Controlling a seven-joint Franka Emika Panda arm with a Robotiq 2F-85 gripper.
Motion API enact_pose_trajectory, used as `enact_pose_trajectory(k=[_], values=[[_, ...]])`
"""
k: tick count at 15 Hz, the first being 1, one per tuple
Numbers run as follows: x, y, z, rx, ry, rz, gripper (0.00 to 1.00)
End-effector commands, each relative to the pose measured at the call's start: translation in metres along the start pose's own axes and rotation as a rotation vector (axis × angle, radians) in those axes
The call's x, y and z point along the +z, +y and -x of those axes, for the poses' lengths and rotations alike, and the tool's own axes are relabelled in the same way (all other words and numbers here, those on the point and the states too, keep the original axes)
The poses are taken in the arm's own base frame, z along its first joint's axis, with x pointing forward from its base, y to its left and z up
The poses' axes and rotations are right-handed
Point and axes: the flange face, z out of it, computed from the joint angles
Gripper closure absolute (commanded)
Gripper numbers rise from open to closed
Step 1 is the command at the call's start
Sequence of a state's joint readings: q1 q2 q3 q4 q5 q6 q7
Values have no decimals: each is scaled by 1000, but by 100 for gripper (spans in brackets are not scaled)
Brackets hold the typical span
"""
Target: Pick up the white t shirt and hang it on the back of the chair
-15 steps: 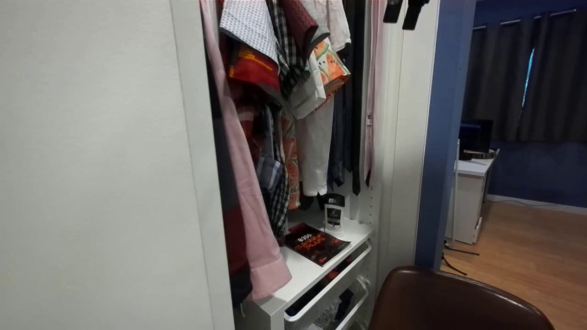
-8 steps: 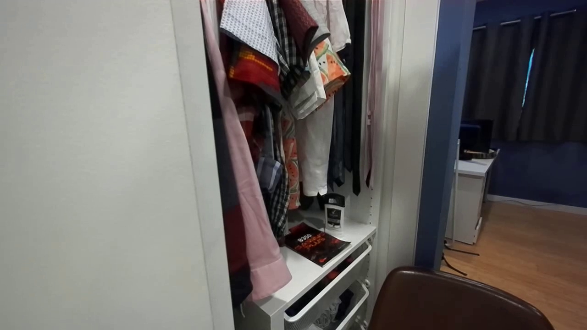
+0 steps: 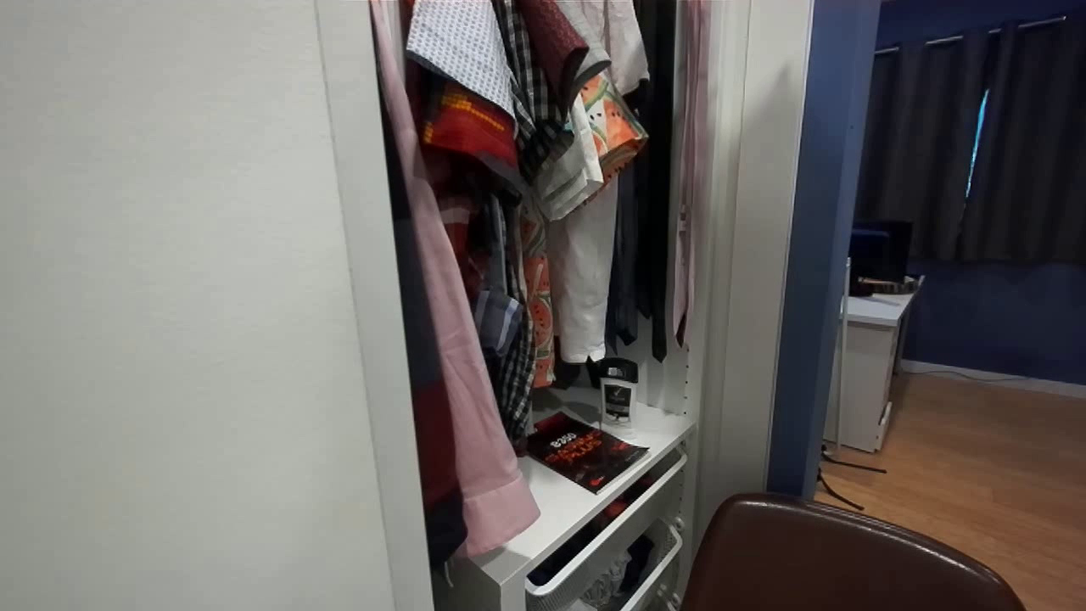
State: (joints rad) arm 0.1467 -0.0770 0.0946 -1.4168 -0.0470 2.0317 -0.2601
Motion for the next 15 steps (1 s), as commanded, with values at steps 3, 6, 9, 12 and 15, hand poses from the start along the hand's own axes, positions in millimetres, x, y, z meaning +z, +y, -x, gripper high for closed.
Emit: enact_pose_trajectory(k=[3, 6, 9, 12, 15], values=[[3, 18, -2, 20, 55, 103, 0], [6, 37, -11, 39, 151, 126, 0], [13, 50, -17, 49, 194, 153, 0], [24, 51, -21, 51, 201, 90, 0], [32, 51, -23, 67, 188, 42, 0]])
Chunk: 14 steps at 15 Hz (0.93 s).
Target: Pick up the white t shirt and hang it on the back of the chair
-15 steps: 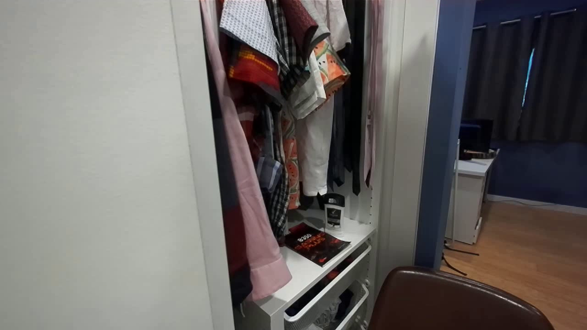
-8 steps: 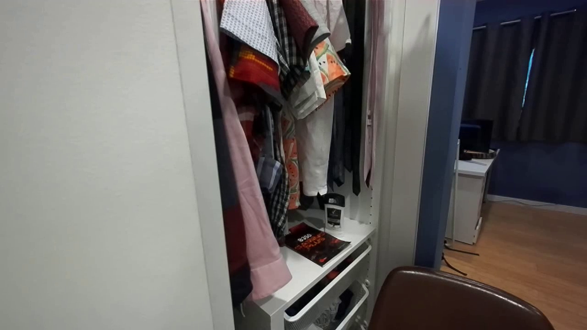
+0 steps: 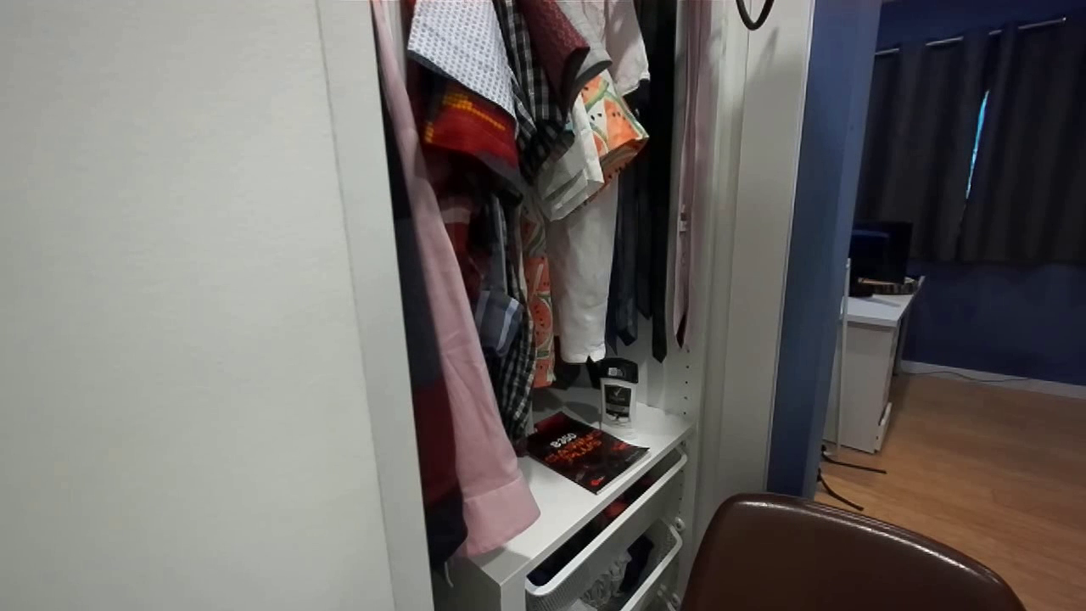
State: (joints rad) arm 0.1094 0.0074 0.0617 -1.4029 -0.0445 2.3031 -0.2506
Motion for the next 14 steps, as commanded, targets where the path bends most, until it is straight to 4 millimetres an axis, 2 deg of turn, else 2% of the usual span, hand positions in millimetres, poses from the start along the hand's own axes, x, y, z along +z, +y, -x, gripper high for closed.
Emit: enact_pose_trajectory(k=[1, 2, 3, 5, 6, 8, 10, 11, 14], values=[[5, 3, -10, 14, 1, -51, 0], [6, 3, -10, 17, -1, -60, 0], [6, 3, -11, 21, -4, -64, 5], [3, 1, -14, 26, -12, -70, 18], [0, 0, -14, 29, -16, -66, 31], [-9, -3, -16, 23, -21, -49, 46], [-17, -5, -19, 18, -27, -40, 43], [-21, -6, -20, 15, -27, -36, 45], [-24, -9, -23, 7, -29, -47, 35]])
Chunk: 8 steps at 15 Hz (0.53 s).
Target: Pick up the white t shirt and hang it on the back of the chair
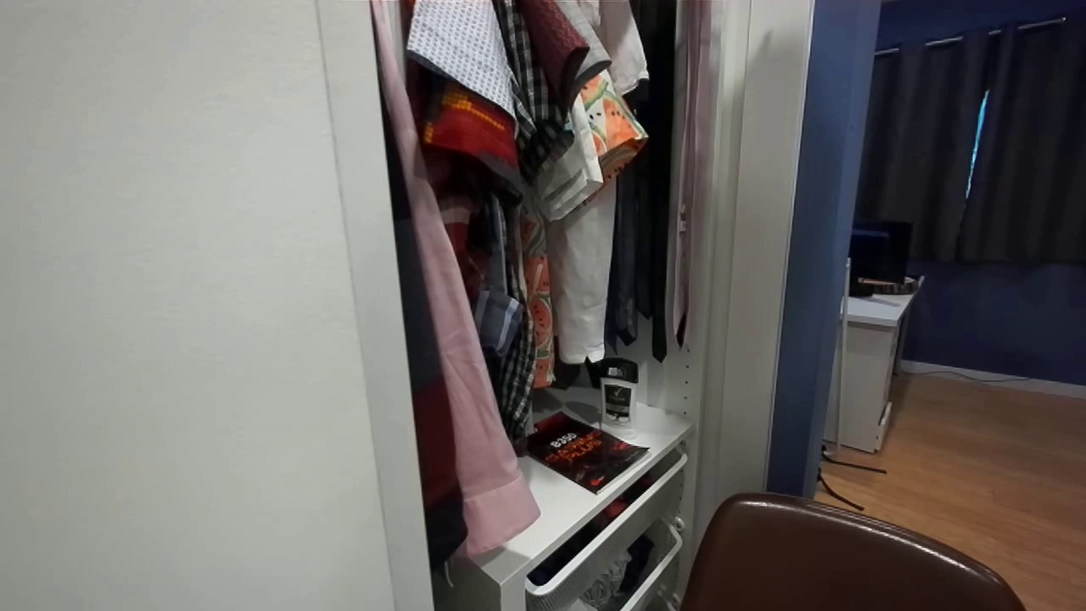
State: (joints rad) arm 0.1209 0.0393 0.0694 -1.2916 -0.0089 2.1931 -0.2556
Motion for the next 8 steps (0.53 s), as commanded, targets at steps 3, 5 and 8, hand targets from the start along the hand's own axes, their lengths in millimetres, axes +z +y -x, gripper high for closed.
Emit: enact_pose_trajectory(k=[3, 5, 8], values=[[-4, -8, -8, -11, -4, -28, 22], [0, -11, -11, -26, 11, -31, 15], [7, -12, -15, -44, 32, -21, 9]])
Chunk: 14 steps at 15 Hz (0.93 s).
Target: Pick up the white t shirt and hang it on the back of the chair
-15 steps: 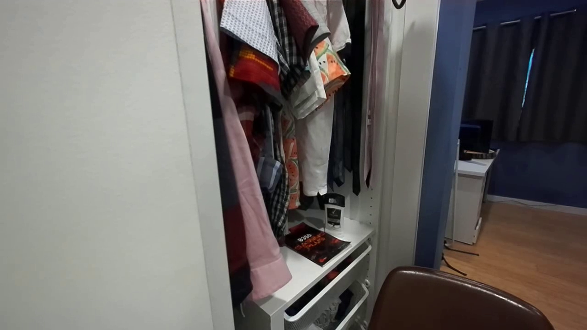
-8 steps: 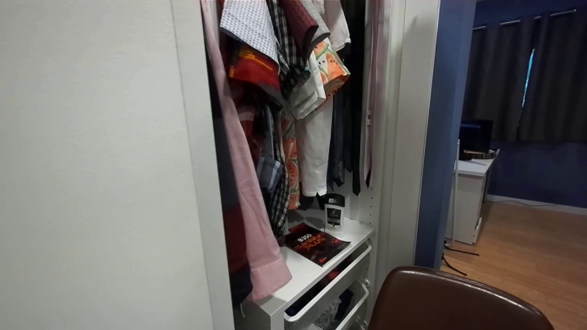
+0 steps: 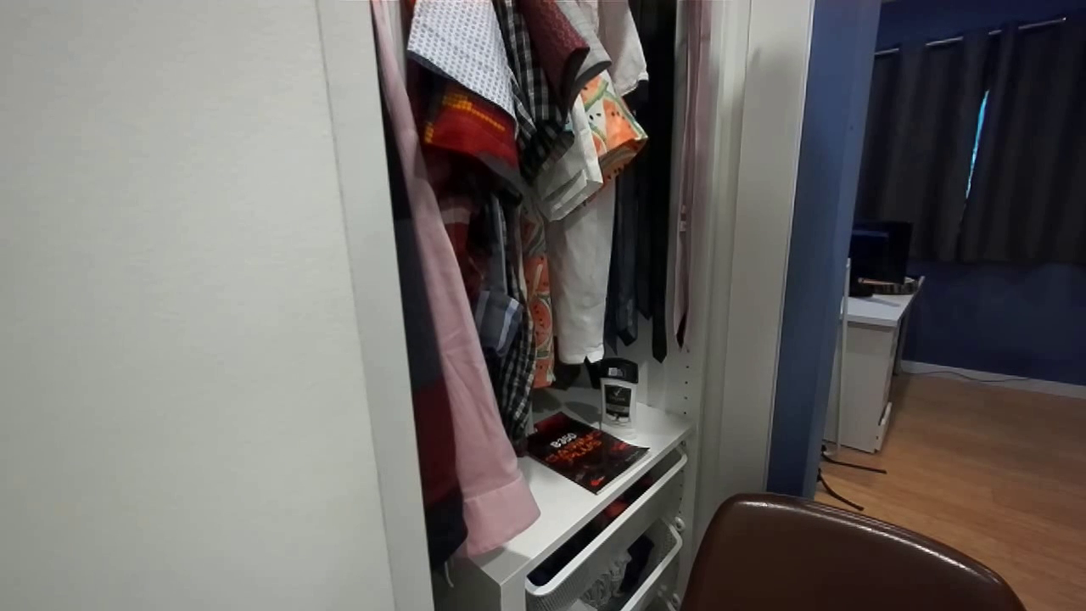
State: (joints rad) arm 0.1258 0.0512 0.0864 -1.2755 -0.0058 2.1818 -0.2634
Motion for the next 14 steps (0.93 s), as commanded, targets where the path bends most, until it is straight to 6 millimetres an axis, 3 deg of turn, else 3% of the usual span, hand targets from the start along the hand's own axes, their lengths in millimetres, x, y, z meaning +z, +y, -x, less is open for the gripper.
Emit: enact_pose_trajectory(k=[1, 5, 7, 8, 14], values=[[7, 1, -13, -27, 43, 5, 4], [20, 8, -20, -42, 94, 14, 2], [27, 12, -23, -39, 116, 20, 6], [30, 14, -24, -42, 123, 23, 26], [35, 29, -27, -40, 172, 30, 68]])
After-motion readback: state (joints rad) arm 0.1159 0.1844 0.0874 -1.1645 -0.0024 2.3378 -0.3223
